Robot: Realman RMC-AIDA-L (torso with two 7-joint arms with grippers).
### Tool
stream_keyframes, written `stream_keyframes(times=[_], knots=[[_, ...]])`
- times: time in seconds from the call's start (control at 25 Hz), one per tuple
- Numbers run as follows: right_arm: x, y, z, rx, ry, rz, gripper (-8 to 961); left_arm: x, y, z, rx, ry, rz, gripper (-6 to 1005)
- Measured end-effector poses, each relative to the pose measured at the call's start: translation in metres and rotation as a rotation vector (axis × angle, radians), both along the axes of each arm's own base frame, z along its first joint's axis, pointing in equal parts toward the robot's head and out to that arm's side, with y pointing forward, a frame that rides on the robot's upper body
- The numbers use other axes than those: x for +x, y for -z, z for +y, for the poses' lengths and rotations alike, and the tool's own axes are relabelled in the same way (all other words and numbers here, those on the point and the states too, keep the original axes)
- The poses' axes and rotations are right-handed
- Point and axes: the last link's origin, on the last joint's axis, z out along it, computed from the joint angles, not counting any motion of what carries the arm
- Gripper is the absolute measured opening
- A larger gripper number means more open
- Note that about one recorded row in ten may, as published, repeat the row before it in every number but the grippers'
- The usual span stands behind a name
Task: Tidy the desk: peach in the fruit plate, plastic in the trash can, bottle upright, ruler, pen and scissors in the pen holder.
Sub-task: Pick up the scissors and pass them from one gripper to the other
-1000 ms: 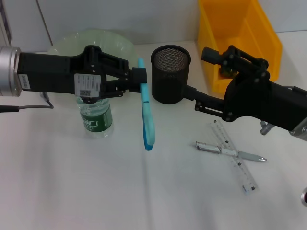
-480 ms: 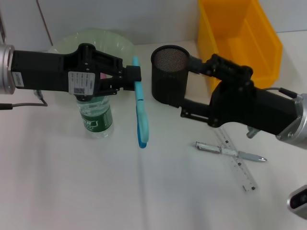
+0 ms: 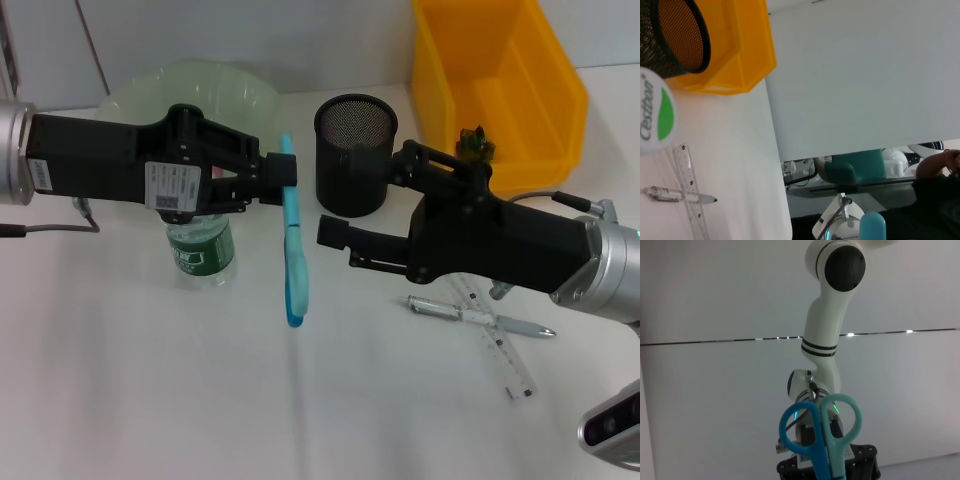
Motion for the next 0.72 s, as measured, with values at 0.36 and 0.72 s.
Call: stream_keyframes(times=[0.36, 0.72], knots=[[-0.0045, 0.0036, 0.0012, -0.011, -0.028, -0.017, 625, 0.0009, 0.0001, 0.0, -0.002, 0.004, 0.001, 284], [-0.0064, 0.0074, 0.0018, -0.027, -0.04, -0.038, 624, 0.0019, 0.0009, 0.0008, -0.001, 0.002, 0.001, 290]])
